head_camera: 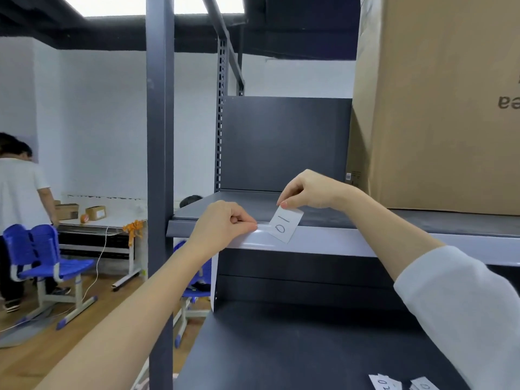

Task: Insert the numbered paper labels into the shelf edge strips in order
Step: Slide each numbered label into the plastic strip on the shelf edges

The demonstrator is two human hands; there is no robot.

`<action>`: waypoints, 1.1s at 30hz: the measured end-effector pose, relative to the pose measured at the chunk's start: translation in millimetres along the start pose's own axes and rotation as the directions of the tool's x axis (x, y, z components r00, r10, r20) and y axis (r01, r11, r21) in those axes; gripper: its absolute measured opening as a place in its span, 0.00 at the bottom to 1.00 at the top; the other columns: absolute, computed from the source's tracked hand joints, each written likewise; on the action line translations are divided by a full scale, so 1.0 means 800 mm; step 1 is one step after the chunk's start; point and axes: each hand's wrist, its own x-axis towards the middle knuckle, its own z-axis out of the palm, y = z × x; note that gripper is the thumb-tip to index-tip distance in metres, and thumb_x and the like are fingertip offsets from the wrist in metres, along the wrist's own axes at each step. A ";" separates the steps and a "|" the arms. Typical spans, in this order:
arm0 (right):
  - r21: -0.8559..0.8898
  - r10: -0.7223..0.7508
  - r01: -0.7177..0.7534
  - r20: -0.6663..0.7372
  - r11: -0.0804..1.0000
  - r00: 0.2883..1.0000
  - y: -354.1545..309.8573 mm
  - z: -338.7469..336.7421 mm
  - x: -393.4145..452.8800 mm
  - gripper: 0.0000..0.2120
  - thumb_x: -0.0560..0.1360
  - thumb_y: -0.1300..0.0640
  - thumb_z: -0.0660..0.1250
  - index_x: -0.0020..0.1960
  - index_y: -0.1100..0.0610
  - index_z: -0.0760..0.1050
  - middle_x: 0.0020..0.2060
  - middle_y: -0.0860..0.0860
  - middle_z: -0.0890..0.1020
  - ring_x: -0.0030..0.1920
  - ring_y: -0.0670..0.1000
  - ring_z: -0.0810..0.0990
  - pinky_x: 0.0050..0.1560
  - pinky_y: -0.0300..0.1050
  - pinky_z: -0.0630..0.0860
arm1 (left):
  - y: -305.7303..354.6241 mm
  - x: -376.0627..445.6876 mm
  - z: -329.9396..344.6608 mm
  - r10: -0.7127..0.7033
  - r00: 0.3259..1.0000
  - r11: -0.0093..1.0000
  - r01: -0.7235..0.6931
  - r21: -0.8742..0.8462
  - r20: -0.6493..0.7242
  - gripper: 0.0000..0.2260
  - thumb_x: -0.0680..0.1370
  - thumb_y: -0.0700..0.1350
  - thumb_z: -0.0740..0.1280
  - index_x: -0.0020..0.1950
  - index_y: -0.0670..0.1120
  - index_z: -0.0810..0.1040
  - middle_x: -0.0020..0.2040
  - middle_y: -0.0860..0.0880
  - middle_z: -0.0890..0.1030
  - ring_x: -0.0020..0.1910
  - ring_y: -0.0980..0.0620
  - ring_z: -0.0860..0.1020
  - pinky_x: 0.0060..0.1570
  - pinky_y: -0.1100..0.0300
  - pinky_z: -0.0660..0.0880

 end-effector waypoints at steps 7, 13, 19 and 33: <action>-0.066 0.041 -0.040 0.004 0.997 0.999 0.012 -0.017 -0.017 0.06 0.73 0.61 0.67 0.41 0.59 0.81 0.33 0.48 0.79 0.37 0.47 0.74 0.39 0.38 0.69 | -0.001 0.000 -0.001 -0.001 1.000 0.999 0.002 -0.037 0.016 0.03 0.71 0.40 0.70 0.40 0.42 0.83 0.22 0.59 0.74 0.27 0.69 0.72 0.35 0.67 0.67; -0.047 0.057 -0.058 -0.023 0.997 0.998 0.028 -0.017 -0.030 0.05 0.72 0.62 0.68 0.38 0.59 0.81 0.31 0.48 0.80 0.36 0.47 0.75 0.43 0.41 0.71 | -0.002 0.000 0.000 -0.009 1.000 1.000 0.010 -0.028 0.011 0.03 0.71 0.40 0.70 0.39 0.43 0.83 0.23 0.58 0.73 0.26 0.68 0.71 0.32 0.73 0.66; -0.035 0.055 -0.055 -0.018 0.998 0.998 0.032 -0.013 -0.040 0.06 0.73 0.62 0.68 0.38 0.60 0.80 0.31 0.48 0.79 0.34 0.49 0.72 0.40 0.40 0.70 | -0.002 0.000 0.001 -0.019 1.000 1.000 0.019 -0.019 0.009 0.03 0.71 0.41 0.70 0.41 0.42 0.83 0.29 0.58 0.74 0.26 0.69 0.71 0.29 0.77 0.66; -0.043 0.115 -0.114 0.026 0.993 0.993 0.028 -0.009 -0.049 0.13 0.73 0.62 0.68 0.30 0.54 0.75 0.31 0.47 0.78 0.35 0.44 0.75 0.38 0.34 0.70 | -0.002 -0.002 0.002 -0.037 0.999 0.998 0.037 -0.045 0.003 0.04 0.71 0.41 0.70 0.42 0.42 0.83 0.33 0.40 0.80 0.31 0.58 0.72 0.32 0.73 0.68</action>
